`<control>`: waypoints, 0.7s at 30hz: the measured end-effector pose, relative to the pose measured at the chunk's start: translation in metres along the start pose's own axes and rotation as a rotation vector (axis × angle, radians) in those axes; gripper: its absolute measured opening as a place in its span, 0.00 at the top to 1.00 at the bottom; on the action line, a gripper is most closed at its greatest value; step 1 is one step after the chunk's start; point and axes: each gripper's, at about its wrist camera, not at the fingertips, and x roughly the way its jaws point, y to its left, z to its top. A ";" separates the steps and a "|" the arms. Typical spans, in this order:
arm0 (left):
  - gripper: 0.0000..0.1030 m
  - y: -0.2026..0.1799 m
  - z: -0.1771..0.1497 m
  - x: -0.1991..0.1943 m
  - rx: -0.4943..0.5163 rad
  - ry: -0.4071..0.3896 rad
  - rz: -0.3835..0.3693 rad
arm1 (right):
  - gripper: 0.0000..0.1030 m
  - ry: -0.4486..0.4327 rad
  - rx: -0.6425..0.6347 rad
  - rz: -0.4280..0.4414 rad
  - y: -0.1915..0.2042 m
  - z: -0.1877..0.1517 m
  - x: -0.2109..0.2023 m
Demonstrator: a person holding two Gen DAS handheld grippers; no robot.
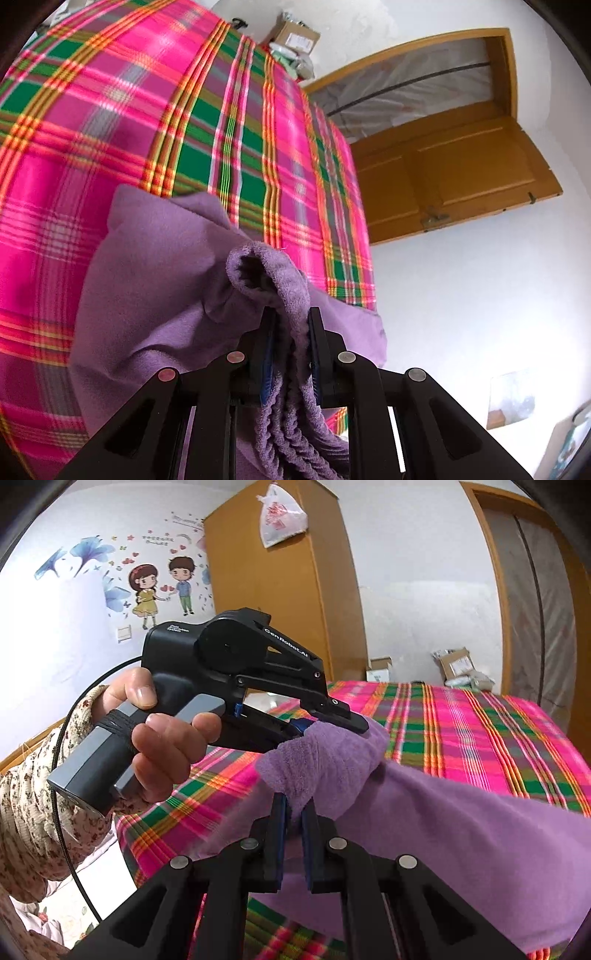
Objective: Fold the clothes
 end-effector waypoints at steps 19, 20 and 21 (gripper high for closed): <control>0.80 0.014 -0.015 -0.034 -0.004 -0.140 -0.046 | 0.90 0.144 0.167 0.006 -0.042 -0.038 0.010; 0.80 0.019 -0.018 -0.038 -0.013 -0.150 -0.041 | 0.87 0.152 0.184 0.005 -0.045 -0.040 0.009; 0.80 0.025 -0.021 -0.042 -0.022 -0.159 -0.037 | 0.86 0.156 0.202 0.006 -0.048 -0.042 0.008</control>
